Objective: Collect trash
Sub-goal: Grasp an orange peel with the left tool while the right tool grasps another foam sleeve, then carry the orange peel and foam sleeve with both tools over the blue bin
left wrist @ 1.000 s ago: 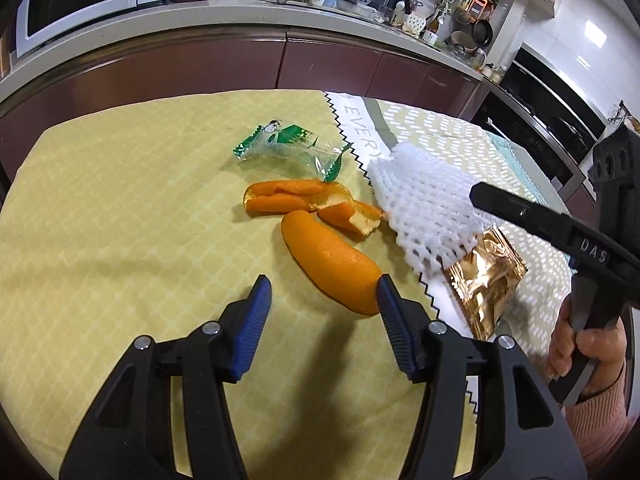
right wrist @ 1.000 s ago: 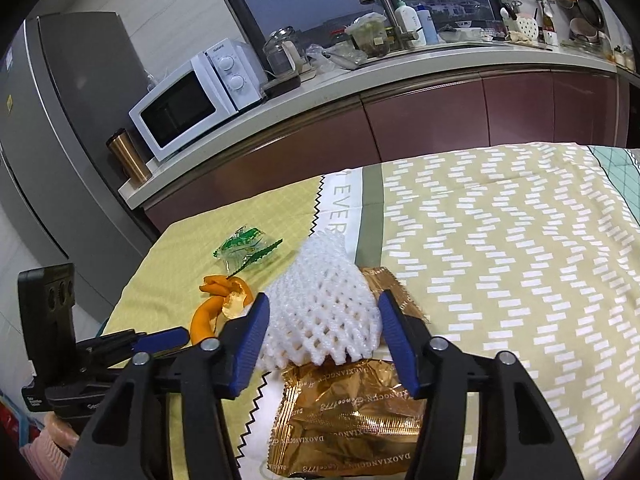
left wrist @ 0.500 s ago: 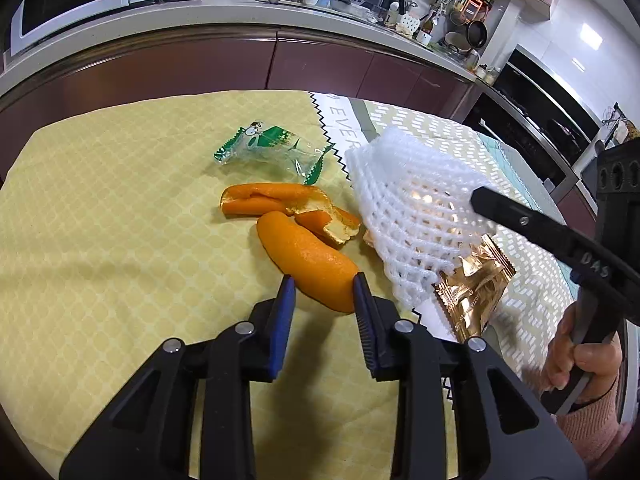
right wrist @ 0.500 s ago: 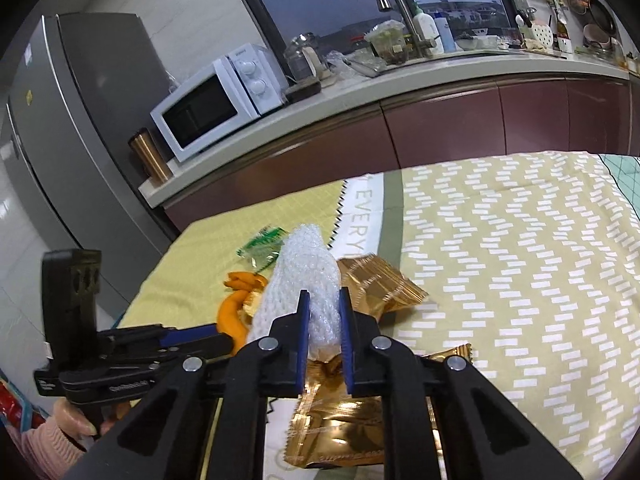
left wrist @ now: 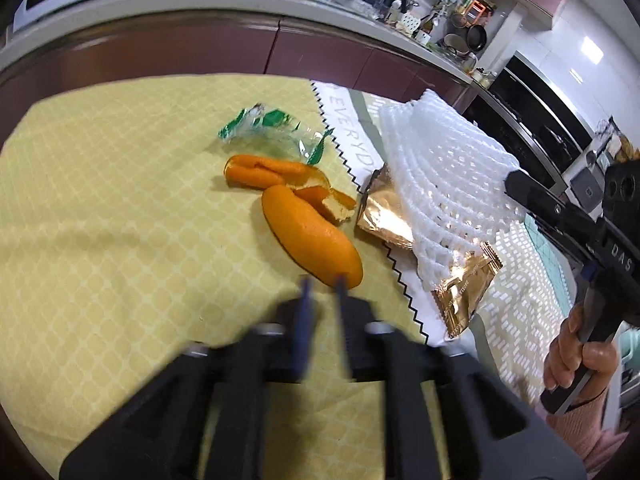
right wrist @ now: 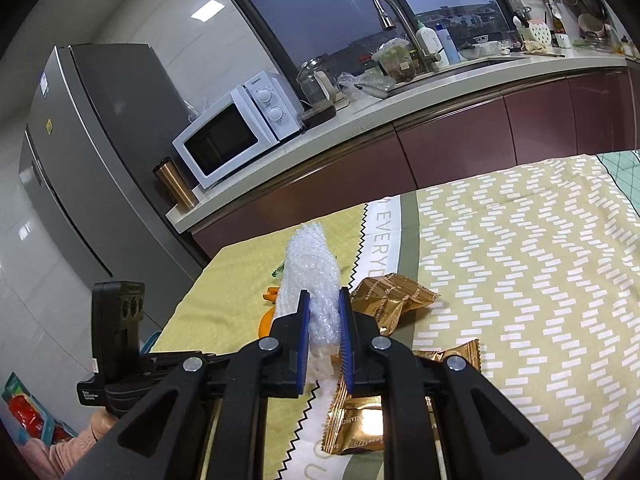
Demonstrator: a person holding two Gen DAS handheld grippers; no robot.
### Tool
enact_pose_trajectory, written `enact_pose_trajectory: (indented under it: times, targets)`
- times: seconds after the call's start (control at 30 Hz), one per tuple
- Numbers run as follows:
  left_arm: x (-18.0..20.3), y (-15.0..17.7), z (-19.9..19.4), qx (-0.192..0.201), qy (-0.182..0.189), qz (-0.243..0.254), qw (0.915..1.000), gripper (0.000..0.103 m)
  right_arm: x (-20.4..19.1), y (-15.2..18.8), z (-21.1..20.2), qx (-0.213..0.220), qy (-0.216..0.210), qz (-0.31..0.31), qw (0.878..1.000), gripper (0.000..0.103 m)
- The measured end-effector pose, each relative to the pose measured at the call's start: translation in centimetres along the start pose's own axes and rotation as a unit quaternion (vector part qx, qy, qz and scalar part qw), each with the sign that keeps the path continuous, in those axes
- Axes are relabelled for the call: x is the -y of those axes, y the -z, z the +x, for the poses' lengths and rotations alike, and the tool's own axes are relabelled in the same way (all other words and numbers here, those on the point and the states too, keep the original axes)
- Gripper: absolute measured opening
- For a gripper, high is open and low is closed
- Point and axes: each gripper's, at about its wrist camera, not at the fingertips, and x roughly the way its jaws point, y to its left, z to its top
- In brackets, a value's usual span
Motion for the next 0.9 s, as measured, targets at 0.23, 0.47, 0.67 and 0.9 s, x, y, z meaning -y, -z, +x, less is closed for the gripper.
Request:
enact_pose_trajectory:
  times: [0.23, 0.47, 0.67, 0.9]
  targets:
    - [0.3, -1.3, 0.8, 0.001, -0.021, -0.004, 0.9998, 0.043, 0.7, 0.2, -0.1, 0.001, 0.000, 0.011, 1.000, 0.012]
    - [0.7, -1.7, 1.4, -0.001, -0.018, -0.012, 0.9998, 0.036, 0.6, 0.4, 0.2, -0.002, -0.007, 0.012, 1.000, 0.012]
    - [0.8, -0.5, 0.3, 0.006, -0.013, -0.009, 0.9999, 0.025, 0.0, 0.5, 0.8, -0.005, -0.020, 0.010, 1.000, 0.012]
    - [0.5, 1.2, -2.4, 0.019, -0.020, 0.004, 0.9996, 0.023, -1.7, 0.9, 1.6, -0.012, -0.044, 0.006, 0.999, 0.012]
